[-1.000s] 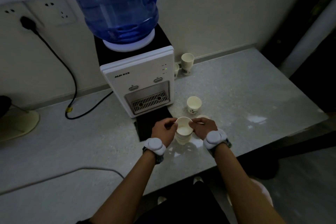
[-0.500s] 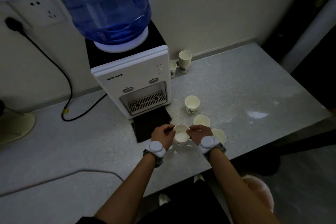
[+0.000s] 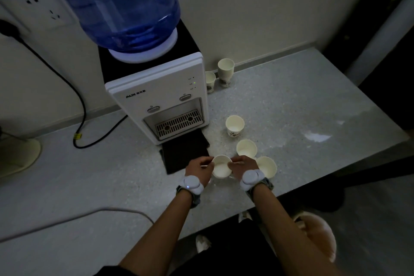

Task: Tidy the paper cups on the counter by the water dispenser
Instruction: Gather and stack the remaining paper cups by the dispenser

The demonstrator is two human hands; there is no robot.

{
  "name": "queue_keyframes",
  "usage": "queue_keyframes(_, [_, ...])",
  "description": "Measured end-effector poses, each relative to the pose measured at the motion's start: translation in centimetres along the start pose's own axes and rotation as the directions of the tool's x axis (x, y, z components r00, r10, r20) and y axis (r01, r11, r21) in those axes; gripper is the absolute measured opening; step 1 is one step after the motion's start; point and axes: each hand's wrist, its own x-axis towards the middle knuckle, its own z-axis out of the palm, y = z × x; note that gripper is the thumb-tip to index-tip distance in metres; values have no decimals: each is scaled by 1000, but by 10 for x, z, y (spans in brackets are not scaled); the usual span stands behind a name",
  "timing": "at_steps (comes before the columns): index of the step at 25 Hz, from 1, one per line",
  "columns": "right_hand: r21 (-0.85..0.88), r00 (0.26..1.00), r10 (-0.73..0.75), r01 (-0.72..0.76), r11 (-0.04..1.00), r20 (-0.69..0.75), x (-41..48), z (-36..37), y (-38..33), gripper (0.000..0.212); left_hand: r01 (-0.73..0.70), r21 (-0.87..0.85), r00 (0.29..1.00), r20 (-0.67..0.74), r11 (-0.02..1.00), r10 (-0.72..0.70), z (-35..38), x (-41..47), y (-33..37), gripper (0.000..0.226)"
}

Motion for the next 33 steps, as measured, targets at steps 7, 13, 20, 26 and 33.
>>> queue_keyframes(7, [23, 1000, 13, -13, 1000, -7, -5, -7, 1, 28, -21, -12, 1000, -5, 1000, 21, -1, -10, 10, 25])
queue_keyframes(13, [90, 996, -8, 16, 996, -88, -17, -33, 2, 27, -80, -61, 997, -8, 995, 79, 5, -26, 34, 24])
queue_keyframes(20, [280, 981, -29, 83, 956, -193, -33, -81, 8, 5, -143, -127, 989, 30, 982, 147, 21, -43, 69, 23])
queue_keyframes(26, [310, 973, -3, 77, 948, -231, -36, -119, 19, 14, -158, -148, 983, 75, 976, 170, 50, -48, 93, 22])
queue_keyframes(33, [327, 983, -2, 63, 943, -185, -30, -136, 35, 7, -121, -116, 986, 96, 986, 133, 75, -44, 102, 22])
